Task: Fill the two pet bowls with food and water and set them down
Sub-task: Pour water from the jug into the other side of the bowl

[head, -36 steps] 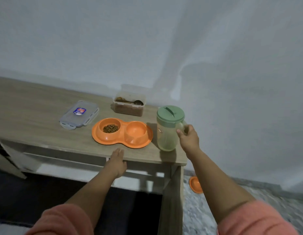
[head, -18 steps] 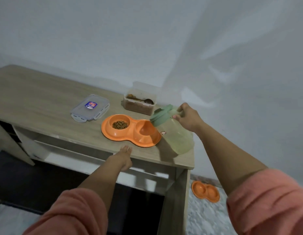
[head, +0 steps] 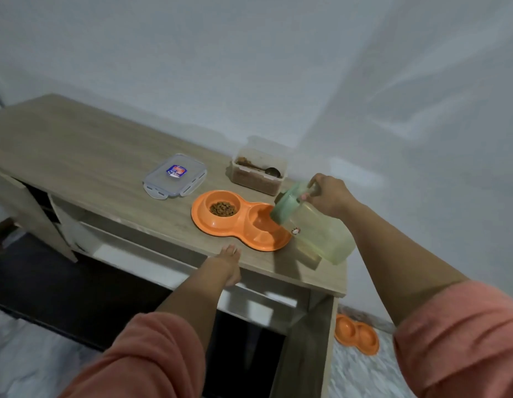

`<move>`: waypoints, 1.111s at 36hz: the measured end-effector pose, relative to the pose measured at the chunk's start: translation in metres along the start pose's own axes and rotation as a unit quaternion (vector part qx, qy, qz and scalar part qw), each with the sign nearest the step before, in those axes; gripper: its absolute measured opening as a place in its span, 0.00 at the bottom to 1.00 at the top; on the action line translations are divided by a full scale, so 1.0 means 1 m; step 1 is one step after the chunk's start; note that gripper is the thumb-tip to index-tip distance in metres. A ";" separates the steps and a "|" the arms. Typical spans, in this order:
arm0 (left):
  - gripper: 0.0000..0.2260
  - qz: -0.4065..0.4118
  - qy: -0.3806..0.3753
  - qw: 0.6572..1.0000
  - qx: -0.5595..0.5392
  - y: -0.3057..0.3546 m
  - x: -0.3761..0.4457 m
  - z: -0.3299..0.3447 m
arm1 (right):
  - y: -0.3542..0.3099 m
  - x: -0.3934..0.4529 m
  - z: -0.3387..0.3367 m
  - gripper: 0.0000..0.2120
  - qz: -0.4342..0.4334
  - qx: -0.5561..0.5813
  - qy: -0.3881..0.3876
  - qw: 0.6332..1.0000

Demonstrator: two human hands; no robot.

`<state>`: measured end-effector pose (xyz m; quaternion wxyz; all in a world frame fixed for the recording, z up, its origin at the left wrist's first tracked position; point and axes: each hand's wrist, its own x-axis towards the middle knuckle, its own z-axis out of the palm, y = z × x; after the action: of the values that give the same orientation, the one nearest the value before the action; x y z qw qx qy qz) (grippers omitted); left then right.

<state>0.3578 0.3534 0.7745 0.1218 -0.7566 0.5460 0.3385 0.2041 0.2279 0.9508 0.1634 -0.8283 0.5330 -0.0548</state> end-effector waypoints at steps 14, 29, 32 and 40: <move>0.35 -0.003 -0.002 1.000 0.013 0.002 -0.001 -0.001 | -0.009 0.010 0.001 0.20 -0.013 -0.067 -0.019 0.998; 0.38 0.001 0.005 1.000 0.015 0.004 -0.006 -0.003 | -0.008 0.010 0.001 0.20 -0.008 -0.057 -0.015 0.998; 0.38 -0.001 0.003 1.000 0.018 0.004 -0.005 -0.003 | -0.004 0.008 0.004 0.20 -0.002 -0.045 -0.011 0.999; 0.35 -0.007 -0.002 1.000 0.015 0.002 -0.003 -0.002 | 0.020 -0.006 0.008 0.19 0.023 0.038 0.030 0.999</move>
<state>0.3563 0.3542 0.7783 0.1361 -0.7577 0.5459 0.3307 0.1864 0.2278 0.9377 0.1802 -0.8070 0.5540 -0.0964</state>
